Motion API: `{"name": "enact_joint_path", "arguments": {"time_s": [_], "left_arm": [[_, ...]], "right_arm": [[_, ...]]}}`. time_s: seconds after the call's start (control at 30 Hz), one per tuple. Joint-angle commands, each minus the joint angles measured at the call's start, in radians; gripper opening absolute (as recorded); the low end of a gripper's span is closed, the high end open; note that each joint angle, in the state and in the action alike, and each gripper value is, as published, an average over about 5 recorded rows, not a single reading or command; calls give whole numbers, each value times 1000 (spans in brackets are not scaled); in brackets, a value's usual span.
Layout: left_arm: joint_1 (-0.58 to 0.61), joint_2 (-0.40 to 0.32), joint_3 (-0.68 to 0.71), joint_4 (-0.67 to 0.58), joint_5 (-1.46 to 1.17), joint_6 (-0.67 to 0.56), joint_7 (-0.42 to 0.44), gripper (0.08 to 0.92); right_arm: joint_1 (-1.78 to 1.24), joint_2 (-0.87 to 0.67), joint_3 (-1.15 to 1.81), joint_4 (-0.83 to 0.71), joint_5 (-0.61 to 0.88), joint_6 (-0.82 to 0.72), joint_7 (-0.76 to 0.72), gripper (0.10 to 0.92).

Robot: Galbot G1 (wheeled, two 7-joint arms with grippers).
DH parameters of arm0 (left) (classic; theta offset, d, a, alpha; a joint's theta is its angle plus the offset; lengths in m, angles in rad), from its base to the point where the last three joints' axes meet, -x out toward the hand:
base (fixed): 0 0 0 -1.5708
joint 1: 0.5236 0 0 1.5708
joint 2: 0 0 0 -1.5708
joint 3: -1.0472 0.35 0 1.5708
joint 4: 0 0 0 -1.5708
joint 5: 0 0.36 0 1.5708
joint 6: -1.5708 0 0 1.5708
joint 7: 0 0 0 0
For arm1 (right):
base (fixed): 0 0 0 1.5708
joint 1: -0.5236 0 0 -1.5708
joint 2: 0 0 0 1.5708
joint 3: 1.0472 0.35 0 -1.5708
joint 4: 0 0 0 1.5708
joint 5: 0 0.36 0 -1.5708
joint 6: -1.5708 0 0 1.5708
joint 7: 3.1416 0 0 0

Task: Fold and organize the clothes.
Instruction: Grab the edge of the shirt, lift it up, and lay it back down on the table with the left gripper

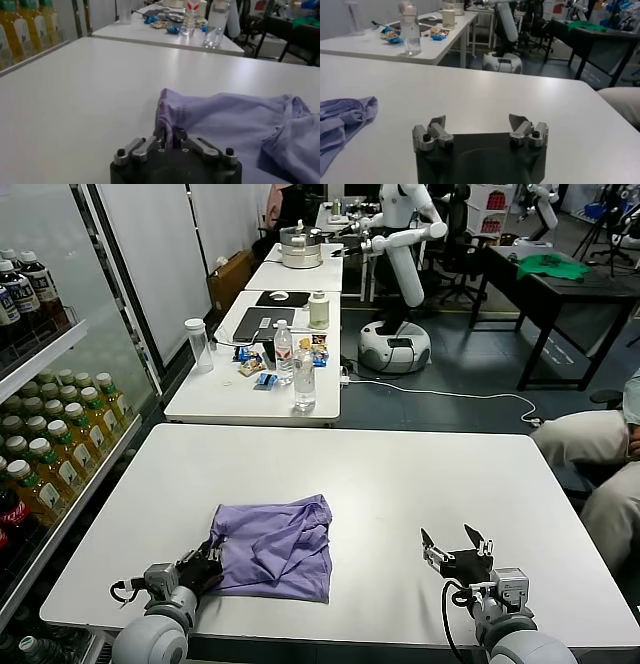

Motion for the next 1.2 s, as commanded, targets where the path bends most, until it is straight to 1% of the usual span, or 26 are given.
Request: {"name": "enact_joint_path", "arguments": {"time_s": [0.03, 0.13, 0.23, 0.3, 0.4, 0.5, 0.6, 0.7, 0.83, 0.93, 1.0, 1.07, 1.13, 1.2], "left_arm": [[24, 72, -156, -198, 154, 4, -18, 166], [40, 132, -303, -262, 156, 20, -1, 108], [56, 187, -448, -277, 193, 28, 42, 98], [68, 211, -515, -266, 251, 28, 91, 98], [81, 222, -531, -259, 317, 29, 156, 98], [64, 208, -469, -263, 329, 29, 179, 98], [47, 154, -358, -290, 306, 30, 184, 98], [43, 67, -162, -343, 237, 31, 161, 98], [30, -88, 145, -376, 134, 31, 103, 98], [10, -205, 333, -345, 169, 29, 101, 98], [-20, -271, 400, -307, 204, 27, 111, 98], [-72, -341, 434, -249, 222, 18, 117, 98], [-130, -396, 434, -184, 232, -4, 111, 98], [-184, -428, 419, -114, 256, -37, 100, 100]], "right_arm": [[4, -1, 2, -1, 13, 0, 1, 823], [-1, 2, 7, -6, 25, 0, 3, 823], [-5, 2, 7, -5, 27, 0, 3, 823], [-5, 0, 7, -4, 28, 0, 3, 823], [-4, -5, 7, -3, 32, 0, 4, 823], [-4, -9, 8, -4, 34, 0, 4, 823], [-10, -12, 16, -3, 37, 0, 4, 823], [-15, -17, 25, -4, 41, 0, 4, 823], [-13, -17, 27, -5, 42, 0, 4, 823], [-12, -14, 24, -4, 42, 0, 5, 823], [-14, -14, 25, -3, 42, 0, 4, 823], [-16, -16, 28, -2, 43, 0, 4, 823], [-20, -19, 34, 0, 44, 0, 4, 823], [-23, -23, 40, 3, 48, 0, 3, 823]]}}
